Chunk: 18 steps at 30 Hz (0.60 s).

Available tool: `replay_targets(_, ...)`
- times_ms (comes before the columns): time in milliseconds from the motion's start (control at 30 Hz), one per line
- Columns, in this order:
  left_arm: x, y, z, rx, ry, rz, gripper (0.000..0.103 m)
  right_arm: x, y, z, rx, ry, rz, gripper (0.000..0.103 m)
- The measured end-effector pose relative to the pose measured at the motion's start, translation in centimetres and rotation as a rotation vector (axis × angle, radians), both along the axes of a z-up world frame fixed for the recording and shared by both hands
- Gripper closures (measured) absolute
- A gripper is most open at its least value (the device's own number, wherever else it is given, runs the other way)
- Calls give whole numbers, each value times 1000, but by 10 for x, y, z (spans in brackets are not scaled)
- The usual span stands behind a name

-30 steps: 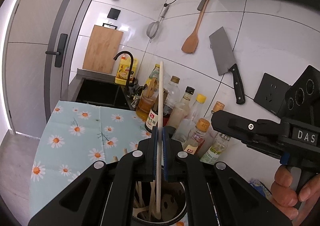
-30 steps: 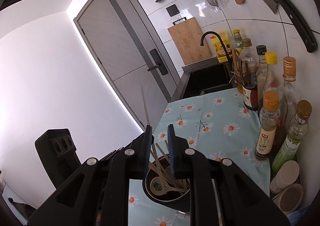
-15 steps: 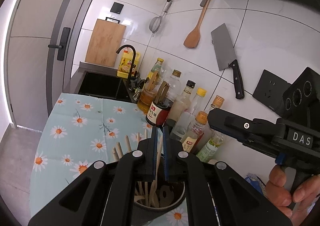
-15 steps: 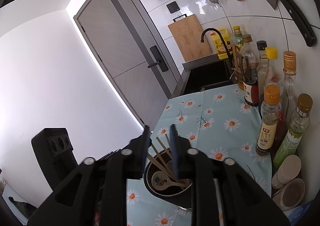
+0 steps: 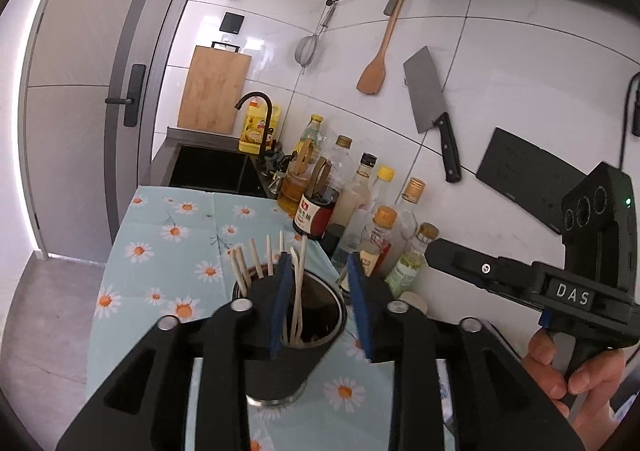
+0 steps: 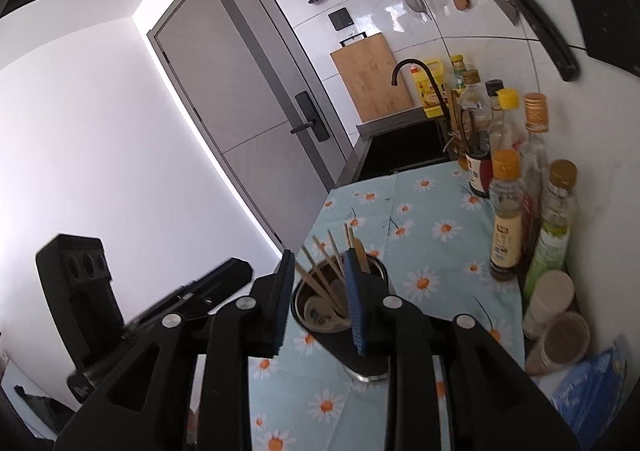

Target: Organize utensils

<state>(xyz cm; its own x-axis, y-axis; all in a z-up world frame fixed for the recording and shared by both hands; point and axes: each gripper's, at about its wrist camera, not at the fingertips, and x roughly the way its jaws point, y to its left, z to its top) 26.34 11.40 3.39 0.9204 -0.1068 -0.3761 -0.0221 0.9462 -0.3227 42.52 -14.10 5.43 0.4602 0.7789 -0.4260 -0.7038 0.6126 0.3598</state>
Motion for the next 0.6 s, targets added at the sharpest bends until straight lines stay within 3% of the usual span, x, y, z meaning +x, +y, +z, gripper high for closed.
replay_targets(133,-23,-5,1,1,22,1,73,-18,-10,-5,-37,-15,-7,67)
replay_targets(300,-48,-12,-1,36,53,0,51,-39,-23,-15,-70,-18,-9,60)
replay_targets(433,-67,-15,-7,42,102,18,47,-56,-34,-24,-101,-44,-25,57)
replay_targets(533,-77,-20,-17,55,143,17,36,-66,-46,-31,-99,-35,-29,41)
replay_targets(600,-86,-25,-26,72,173,27,22,-74,-56,-35,-97,-28,-37,15)
